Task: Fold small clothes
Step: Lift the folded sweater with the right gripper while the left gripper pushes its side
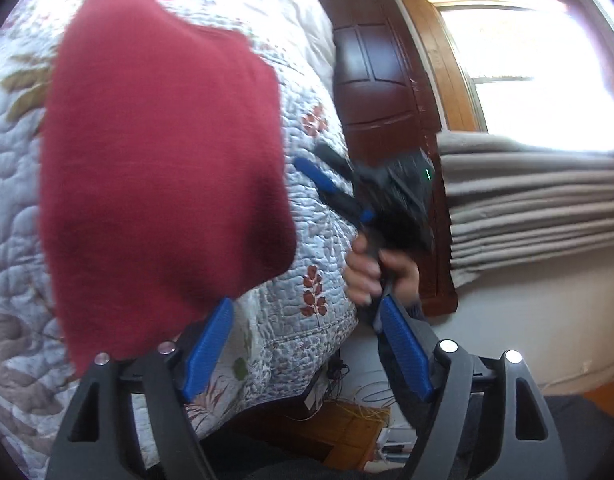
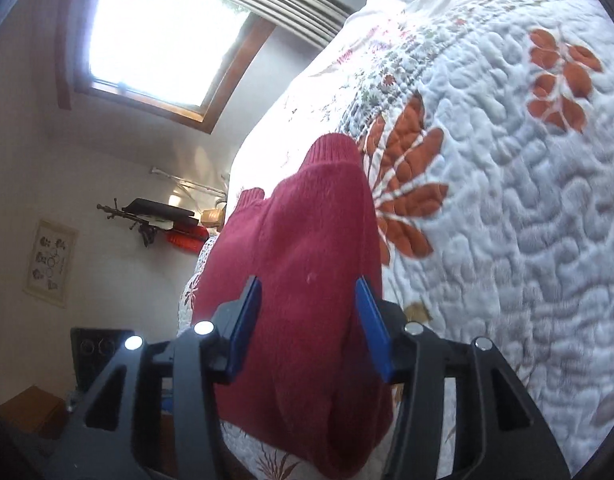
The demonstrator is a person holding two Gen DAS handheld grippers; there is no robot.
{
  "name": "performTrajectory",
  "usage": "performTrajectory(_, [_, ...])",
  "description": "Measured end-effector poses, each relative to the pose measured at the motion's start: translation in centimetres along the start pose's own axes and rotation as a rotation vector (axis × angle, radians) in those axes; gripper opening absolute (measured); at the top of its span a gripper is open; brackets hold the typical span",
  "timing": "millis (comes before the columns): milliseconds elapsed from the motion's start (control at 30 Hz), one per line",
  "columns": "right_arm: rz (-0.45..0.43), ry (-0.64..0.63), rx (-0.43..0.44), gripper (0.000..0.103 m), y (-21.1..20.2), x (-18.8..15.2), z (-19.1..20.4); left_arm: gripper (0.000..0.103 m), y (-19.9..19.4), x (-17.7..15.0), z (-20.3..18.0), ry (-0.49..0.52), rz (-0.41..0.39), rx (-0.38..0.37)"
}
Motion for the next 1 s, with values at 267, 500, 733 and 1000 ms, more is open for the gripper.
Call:
performTrajectory(267, [0.134,-0.164,-0.024,0.007,6.7,3.2,-0.7,0.066,4.2,1.2,4.7,-0.008,0.016,0.191])
performTrajectory(500, [0.08,-0.082,-0.027,0.018,2.9,2.7,-2.7,0.073,3.1,0.7,3.7,-0.013,0.012,0.169])
performTrajectory(733, [-0.026,-0.169,-0.011,0.019,0.6,4.2,1.4,0.079,2.8,0.2,4.6,-0.046,0.002,0.177])
performTrajectory(1000, [0.072,-0.058,0.026,0.062,1.9,2.2,-1.7,0.094,-5.4,-1.5,1.9,0.01,-0.122,0.147])
Point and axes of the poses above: each gripper's, at about its wrist camera, not at the fingertips, and y roughly the way its jaws point, z to its left, x to its top, the point moved 8 cm from there along y, roughly the way its jaws point, and after that the axes turned 13 degrees about -y, right-handed, at the moved point
